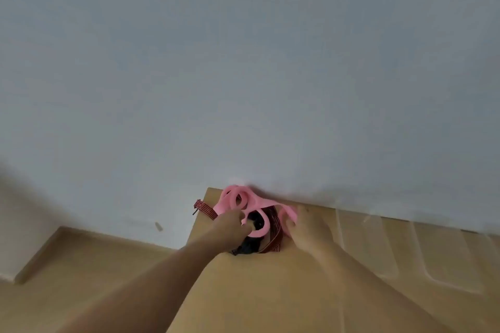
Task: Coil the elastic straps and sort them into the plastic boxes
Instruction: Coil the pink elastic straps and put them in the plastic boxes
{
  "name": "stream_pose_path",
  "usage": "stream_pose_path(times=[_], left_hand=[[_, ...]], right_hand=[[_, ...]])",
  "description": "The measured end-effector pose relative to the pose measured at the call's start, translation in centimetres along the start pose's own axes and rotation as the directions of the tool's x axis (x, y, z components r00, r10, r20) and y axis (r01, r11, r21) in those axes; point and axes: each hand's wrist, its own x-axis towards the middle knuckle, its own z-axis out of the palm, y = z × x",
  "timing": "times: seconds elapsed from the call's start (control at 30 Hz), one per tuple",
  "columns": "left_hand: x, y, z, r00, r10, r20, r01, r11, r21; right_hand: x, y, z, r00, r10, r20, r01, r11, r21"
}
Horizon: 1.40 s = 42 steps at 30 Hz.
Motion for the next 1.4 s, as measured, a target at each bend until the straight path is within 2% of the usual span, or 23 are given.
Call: stream_pose_path(times=[0.13, 0.3, 0.5, 0.63, 0.73, 0.8, 0.87, 0.97, 1.03, 1.1, 1.2, 1.27, 1.33, 1.4], left_hand=[[1.3, 1.1, 1.4, 0.996, -0.086, -0.016, 0.085, 0.996, -0.029], [3.0, 1.4, 2.4, 0.985, -0.171, -0.037, 0.168, 0.983, -0.075], [3.8, 2.2, 3.2, 0.97, -0.228, -0.087, 0.207, 0.959, -0.195], [3.0, 4.2, 1.0, 0.961, -0.267, -0.066, 0.222, 0.895, -0.387], [1.7, 5.9, -2.3, 0.958, -0.255, -0.128, 0.162, 0.855, -0.493], [0.5, 7.2, -4.3, 0.961, -0.234, -0.144, 0.091, 0.766, -0.636], [-0.8, 8.3, -6.0, 0.971, -0.168, -0.169, -0.006, 0.693, -0.721], [-2.9, 9.6, -7.8, 0.979, 0.015, -0.204, -0.157, 0.692, -0.704], [-4.3, 10.3, -8.4, 0.973, 0.167, -0.157, -0.23, 0.679, -0.697], [-5.3, 10.5, -8.4, 0.962, 0.264, -0.074, -0.25, 0.734, -0.631], [-5.9, 9.5, -8.2, 0.97, 0.242, 0.005, -0.206, 0.834, -0.512], [-6.0, 8.2, -8.2, 0.977, 0.212, 0.02, -0.181, 0.879, -0.44], [-6.2, 7.1, -8.2, 0.972, 0.223, 0.072, -0.183, 0.914, -0.362], [-6.6, 6.7, -8.5, 0.936, 0.296, 0.191, -0.221, 0.916, -0.336]], right_hand=[[1.1, 1.1, 0.4, 0.996, -0.035, 0.086, 0.029, 0.997, 0.069], [2.4, 0.8, -0.9, 0.993, -0.055, 0.108, 0.017, 0.946, 0.325], [2.4, -0.3, -4.2, 0.989, -0.128, 0.074, 0.052, 0.769, 0.637], [2.0, -0.5, -5.9, 0.99, -0.142, 0.018, 0.085, 0.684, 0.725], [2.0, -1.1, -6.9, 0.991, -0.12, -0.052, 0.115, 0.612, 0.783], [1.7, -1.7, -7.3, 0.99, -0.129, -0.063, 0.127, 0.588, 0.799], [1.5, -2.5, -7.7, 0.99, -0.141, -0.012, 0.085, 0.523, 0.848], [0.8, -3.7, -8.7, 0.968, -0.164, 0.189, -0.092, 0.47, 0.878], [0.3, -4.6, -9.2, 0.933, -0.186, 0.308, -0.198, 0.452, 0.87], [-0.1, -5.4, -9.6, 0.914, -0.198, 0.354, -0.272, 0.349, 0.897], [-0.8, -6.3, -10.8, 0.905, -0.205, 0.374, -0.365, 0.08, 0.928], [-0.9, -6.6, -11.8, 0.917, -0.164, 0.363, -0.369, -0.005, 0.929], [-1.3, -7.1, -12.3, 0.918, -0.145, 0.37, -0.371, 0.024, 0.928], [-2.2, -7.9, -12.4, 0.932, -0.142, 0.333, -0.313, 0.143, 0.939]])
